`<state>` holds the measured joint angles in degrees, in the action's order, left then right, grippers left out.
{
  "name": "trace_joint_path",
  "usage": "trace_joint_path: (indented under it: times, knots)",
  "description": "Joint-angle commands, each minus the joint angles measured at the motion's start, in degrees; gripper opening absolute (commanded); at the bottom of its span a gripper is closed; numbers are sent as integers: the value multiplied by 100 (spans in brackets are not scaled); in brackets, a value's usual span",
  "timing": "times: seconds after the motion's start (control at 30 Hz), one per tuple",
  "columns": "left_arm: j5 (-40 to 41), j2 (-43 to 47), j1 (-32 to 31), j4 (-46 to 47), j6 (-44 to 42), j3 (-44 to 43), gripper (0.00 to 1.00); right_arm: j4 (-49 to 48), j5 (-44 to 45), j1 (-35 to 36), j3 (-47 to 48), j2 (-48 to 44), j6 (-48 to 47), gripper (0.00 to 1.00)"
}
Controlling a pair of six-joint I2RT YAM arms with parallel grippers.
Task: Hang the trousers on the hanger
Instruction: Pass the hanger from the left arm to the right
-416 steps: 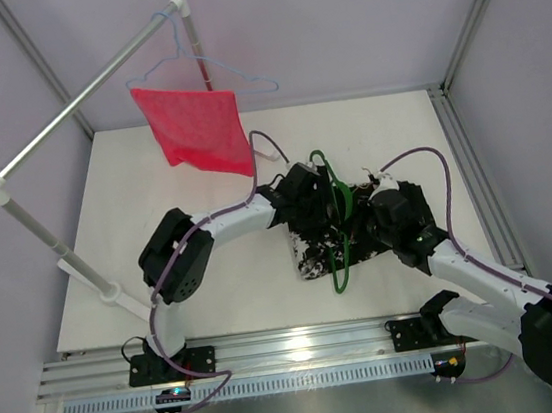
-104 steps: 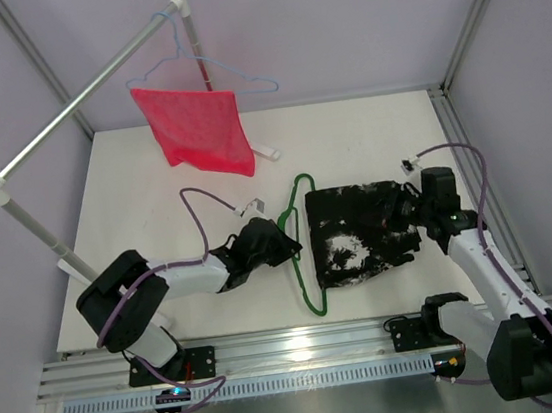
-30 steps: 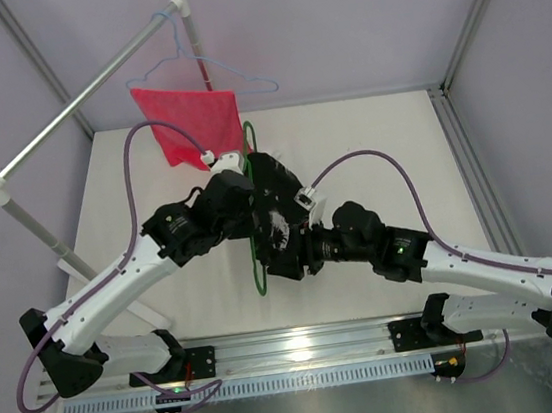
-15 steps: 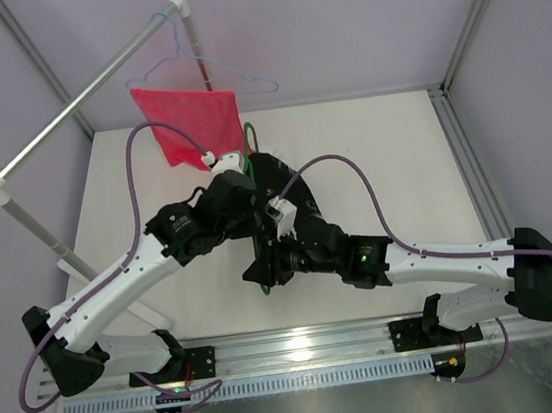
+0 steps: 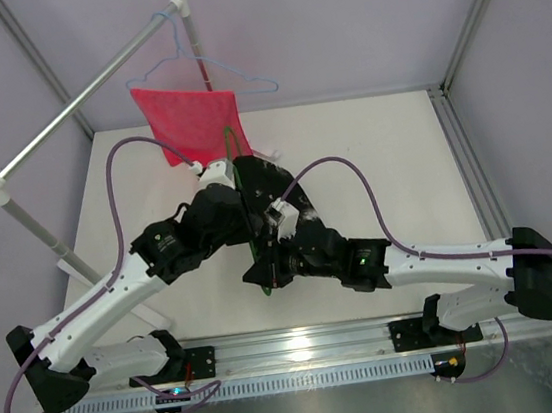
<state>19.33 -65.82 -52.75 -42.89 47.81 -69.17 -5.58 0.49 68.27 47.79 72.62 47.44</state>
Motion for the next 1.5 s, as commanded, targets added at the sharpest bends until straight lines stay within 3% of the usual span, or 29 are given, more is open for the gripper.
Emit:
trace_joint_path:
  times: [0.0,0.43,0.6,0.73,0.93,1.03,1.13,1.3,1.4,1.47]
  knots:
    - [-272,333,-25,817,158,149,34,-935,381,2,362,-222,-86,4]
    - [176,438,-33,229,922,413,34,-1050,1171,2,415,-239,64,4]
    - [518,509,-33,-33,949,343,40,-1173,1278,2,398,-336,46,4]
    - [887,273,-33,-658,879,88,41,-1164,1182,2,450,-301,2,4]
    - [993,254,-33,-869,870,35,40,-1164,1207,2,468,-161,55,4]
    - [959,385,-33,-817,923,70,45,-989,1225,-15,600,-64,29,4]
    - [827,553,-25,-667,677,-17,56,-892,1111,-7,591,-29,-16,4]
    - [1055,45,133,-1941,212,-1256,63,-918,865,-15,214,-107,-103,4]
    - [766,-71,195,-2030,62,-1442,65,-997,725,-7,143,-125,-156,4]
    - [93,-159,317,-1881,-61,-1433,68,-1050,470,-7,212,-99,-340,4]
